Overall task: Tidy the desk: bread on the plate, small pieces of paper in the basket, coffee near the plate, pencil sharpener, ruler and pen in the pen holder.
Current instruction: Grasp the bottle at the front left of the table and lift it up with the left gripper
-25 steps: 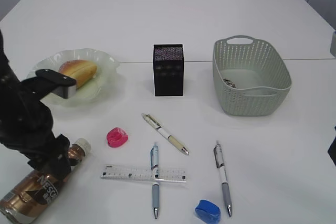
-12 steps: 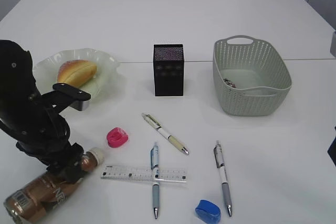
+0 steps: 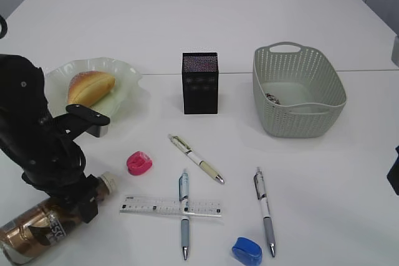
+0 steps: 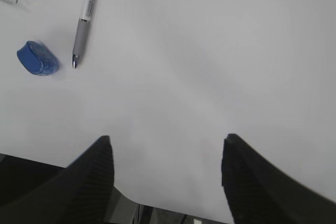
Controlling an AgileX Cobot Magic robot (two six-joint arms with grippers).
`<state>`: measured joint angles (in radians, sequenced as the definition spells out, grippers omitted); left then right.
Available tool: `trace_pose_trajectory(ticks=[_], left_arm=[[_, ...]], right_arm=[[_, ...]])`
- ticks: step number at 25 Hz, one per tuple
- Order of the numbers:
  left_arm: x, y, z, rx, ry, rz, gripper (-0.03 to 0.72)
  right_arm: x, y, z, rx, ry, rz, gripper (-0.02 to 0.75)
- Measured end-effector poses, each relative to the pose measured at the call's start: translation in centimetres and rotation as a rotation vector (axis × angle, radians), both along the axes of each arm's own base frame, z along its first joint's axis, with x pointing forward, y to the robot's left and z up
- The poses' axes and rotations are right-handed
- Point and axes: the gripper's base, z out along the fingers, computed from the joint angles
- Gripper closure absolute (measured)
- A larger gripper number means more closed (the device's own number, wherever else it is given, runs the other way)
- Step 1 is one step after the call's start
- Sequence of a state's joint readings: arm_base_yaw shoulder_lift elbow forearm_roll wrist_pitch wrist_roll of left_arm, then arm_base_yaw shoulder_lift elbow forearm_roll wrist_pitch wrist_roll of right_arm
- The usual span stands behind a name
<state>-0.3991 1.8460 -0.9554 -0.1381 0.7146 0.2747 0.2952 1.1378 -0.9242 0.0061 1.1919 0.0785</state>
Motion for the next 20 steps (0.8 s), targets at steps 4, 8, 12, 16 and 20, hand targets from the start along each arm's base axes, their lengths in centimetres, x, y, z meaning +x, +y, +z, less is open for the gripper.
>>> trace_pose_trajectory(ticks=[4, 8, 12, 16, 20], left_arm=[[-0.03, 0.01, -0.11, 0.002, 0.007, 0.001, 0.134], [-0.12, 0.13, -0.12, 0.016, 0.016, -0.010, 0.221], [-0.23, 0.27, -0.13, 0.032, 0.026, -0.024, 0.303], [-0.30, 0.32, -0.13, 0.036, 0.035, -0.024, 0.338], [-0.30, 0.33, -0.11, 0.038, 0.036, -0.026, 0.343]], right_arm=[[0.02, 0.01, 0.01, 0.001, -0.002, 0.000, 0.263], [0.02, 0.01, 0.01, 0.001, -0.002, 0.000, 0.263], [0.09, 0.03, 0.02, 0.003, -0.010, 0.000, 0.263], [0.09, 0.03, 0.02, 0.003, -0.010, 0.000, 0.263], [0.09, 0.03, 0.02, 0.003, -0.010, 0.000, 0.262]])
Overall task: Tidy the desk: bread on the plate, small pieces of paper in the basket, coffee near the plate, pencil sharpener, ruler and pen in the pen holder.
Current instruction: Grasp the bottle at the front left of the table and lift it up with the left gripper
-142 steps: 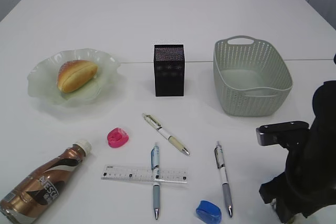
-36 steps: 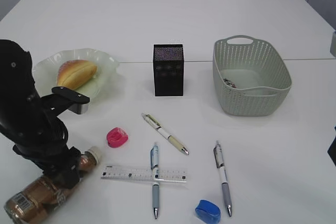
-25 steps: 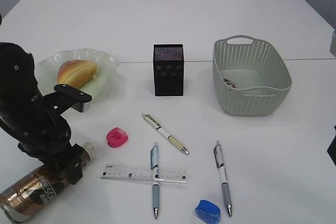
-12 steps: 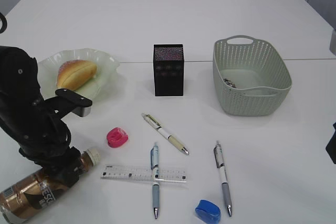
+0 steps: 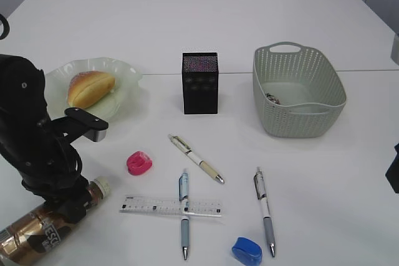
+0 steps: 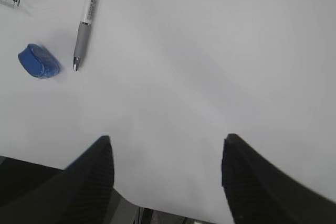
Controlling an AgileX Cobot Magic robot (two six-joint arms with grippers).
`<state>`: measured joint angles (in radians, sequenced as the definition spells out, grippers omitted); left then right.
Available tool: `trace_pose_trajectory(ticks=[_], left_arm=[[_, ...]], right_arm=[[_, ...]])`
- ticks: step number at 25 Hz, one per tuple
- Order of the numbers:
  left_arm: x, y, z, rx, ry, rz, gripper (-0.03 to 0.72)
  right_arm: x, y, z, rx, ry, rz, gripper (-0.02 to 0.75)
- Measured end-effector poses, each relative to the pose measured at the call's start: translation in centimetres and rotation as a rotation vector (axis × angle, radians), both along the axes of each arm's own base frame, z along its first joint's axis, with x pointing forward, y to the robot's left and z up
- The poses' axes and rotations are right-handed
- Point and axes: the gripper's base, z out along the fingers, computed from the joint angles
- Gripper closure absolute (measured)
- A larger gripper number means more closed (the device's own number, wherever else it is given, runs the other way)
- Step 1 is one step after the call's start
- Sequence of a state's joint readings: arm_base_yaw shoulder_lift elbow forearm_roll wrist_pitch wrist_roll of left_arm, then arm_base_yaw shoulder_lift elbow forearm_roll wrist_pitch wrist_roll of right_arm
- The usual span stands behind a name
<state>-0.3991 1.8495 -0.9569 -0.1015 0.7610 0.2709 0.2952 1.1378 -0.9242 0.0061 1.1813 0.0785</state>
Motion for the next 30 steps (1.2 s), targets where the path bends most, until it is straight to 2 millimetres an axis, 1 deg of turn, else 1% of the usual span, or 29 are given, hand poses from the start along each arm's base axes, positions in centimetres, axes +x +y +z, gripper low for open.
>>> trace_pose_trajectory(ticks=[6, 11, 13, 16, 18, 22, 26, 28, 30], left_arm=[[0.0, 0.0, 0.0, -0.002, 0.000, 0.001, 0.344], [0.0, -0.5, 0.1, -0.055, 0.008, 0.058, 0.344], [0.1, -0.7, 0.6, -0.084, -0.021, 0.079, 0.344], [-0.4, -0.5, 2.3, -0.130, -0.120, 0.096, 0.345], [-1.2, 0.0, 3.9, -0.163, -0.210, 0.101, 0.346], [-3.9, 1.4, 6.1, -0.217, -0.368, 0.114, 0.351], [-6.9, 3.0, 6.7, -0.268, -0.539, 0.135, 0.358], [-7.9, 3.6, 6.8, -0.293, -0.625, 0.149, 0.360], [-8.5, 4.0, 6.8, -0.315, -0.700, 0.163, 0.360]], right_arm=[[0.0, 0.0, 0.0, 0.000, 0.000, 0.000, 0.263], [0.0, 0.0, 0.0, -0.001, 0.002, 0.000, 0.263], [-0.1, -0.1, 0.0, -0.008, 0.006, 0.001, 0.263], [-0.1, -0.1, 0.0, -0.009, 0.008, 0.001, 0.263], [-0.1, -0.1, 0.0, -0.009, 0.008, 0.001, 0.263], [-0.1, -0.1, 0.0, -0.014, 0.006, 0.001, 0.264], [0.0, -0.1, 0.0, -0.013, 0.002, 0.001, 0.264], [0.0, -0.1, 0.0, -0.013, 0.002, 0.001, 0.264], [0.0, -0.1, 0.0, -0.013, 0.002, 0.001, 0.263]])
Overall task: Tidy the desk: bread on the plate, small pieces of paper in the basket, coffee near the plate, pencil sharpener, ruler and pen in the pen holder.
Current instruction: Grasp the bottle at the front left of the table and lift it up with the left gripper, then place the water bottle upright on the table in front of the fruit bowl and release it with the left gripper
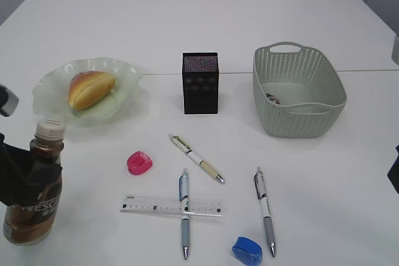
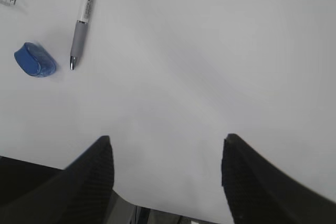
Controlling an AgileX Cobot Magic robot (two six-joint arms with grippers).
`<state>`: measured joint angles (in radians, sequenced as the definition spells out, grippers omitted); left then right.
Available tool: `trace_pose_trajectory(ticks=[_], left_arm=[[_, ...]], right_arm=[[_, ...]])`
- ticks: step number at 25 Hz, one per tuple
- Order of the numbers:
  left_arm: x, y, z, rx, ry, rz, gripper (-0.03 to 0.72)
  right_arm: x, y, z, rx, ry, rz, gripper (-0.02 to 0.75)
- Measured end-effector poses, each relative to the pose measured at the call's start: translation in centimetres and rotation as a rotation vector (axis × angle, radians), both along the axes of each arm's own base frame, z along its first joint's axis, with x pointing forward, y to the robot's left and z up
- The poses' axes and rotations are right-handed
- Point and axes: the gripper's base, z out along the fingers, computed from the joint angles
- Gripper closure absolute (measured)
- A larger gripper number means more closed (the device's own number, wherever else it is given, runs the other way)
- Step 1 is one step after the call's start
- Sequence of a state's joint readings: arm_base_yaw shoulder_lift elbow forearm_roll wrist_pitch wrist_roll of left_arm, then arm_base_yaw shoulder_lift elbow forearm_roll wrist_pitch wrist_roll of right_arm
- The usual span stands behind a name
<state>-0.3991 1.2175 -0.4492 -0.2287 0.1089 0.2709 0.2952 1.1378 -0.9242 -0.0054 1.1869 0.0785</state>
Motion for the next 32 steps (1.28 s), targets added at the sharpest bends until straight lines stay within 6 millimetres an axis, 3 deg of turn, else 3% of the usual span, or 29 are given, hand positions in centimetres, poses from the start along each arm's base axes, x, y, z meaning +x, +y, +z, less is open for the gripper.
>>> trace_pose_trajectory(ticks=[11, 22, 27, 32], left_arm=[[-0.5, 1.8, -1.0, -0.198, -0.359, 0.225, 0.363], [1.4, 0.8, -2.2, -0.240, -0.528, 0.166, 0.364], [2.3, 0.3, -4.4, -0.266, -0.526, 0.167, 0.365], [2.4, -0.1, -7.8, -0.229, -0.407, 0.146, 0.365]], right_arm=[[0.0, 0.0, 0.0, 0.001, -0.002, 0.000, 0.264], [0.0, 0.0, 0.0, 0.001, -0.002, 0.000, 0.264], [0.1, 0.0, 0.0, 0.002, -0.006, 0.000, 0.265], [0.1, 0.0, 0.0, 0.002, -0.007, 0.000, 0.265]])
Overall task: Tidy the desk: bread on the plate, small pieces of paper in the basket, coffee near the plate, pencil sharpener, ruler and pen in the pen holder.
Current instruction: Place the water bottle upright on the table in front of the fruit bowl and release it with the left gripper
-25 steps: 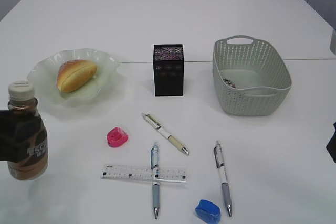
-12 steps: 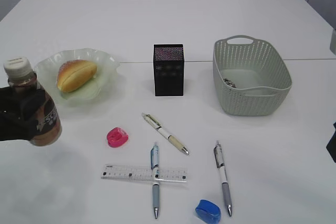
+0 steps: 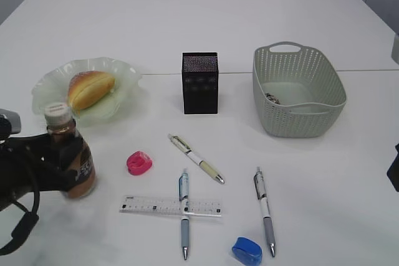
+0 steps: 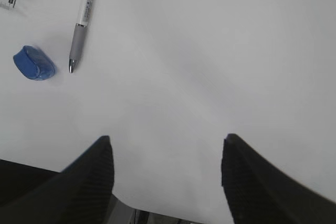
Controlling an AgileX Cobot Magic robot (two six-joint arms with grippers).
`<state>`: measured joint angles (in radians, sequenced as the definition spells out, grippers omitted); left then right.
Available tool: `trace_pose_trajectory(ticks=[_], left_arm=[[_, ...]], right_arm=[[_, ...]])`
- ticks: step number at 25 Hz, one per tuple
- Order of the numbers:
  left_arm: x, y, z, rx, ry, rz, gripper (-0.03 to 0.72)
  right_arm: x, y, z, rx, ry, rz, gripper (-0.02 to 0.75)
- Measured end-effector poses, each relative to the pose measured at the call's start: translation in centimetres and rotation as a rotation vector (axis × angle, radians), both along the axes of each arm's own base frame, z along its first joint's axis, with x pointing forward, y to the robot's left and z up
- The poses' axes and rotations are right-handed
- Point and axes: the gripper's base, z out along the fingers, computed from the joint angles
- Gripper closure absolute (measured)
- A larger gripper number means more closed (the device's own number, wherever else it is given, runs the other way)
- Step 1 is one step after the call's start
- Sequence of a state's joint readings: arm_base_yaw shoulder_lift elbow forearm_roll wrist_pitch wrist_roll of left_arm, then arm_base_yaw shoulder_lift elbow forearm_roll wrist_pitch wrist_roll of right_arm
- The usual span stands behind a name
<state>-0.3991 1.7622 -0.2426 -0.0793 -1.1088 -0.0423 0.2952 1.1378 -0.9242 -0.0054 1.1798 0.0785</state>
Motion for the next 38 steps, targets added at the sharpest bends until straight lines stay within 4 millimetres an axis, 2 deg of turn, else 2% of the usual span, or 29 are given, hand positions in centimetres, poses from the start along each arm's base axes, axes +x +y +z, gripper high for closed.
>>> trace_pose_trajectory(ticks=[9, 12, 15, 18, 28, 38], left_arm=[[0.6, -0.2, -1.1, -0.008, -0.028, 0.002, 0.365], [0.7, -0.2, -1.3, -0.013, -0.038, 0.006, 0.287], [0.6, -0.2, -1.8, 0.002, 0.011, 0.013, 0.152], [0.5, 0.0, -1.8, 0.003, 0.037, 0.025, 0.095], [0.3, -0.3, 1.4, -0.044, -0.080, -0.019, 0.080], [-0.6, 0.0, 6.3, -0.122, -0.272, -0.025, 0.102]], right_arm=[[0.0, 0.0, 0.0, -0.001, -0.004, 0.000, 0.265], [0.0, 0.0, 0.0, -0.001, -0.004, 0.000, 0.265], [0.0, 0.0, 0.0, -0.002, 0.002, 0.000, 0.265], [0.0, 0.0, 0.0, -0.003, 0.003, 0.000, 0.265], [-0.1, -0.1, 0.0, -0.006, 0.007, 0.000, 0.267], [0.2, 0.0, 0.0, 0.002, -0.018, 0.001, 0.268]])
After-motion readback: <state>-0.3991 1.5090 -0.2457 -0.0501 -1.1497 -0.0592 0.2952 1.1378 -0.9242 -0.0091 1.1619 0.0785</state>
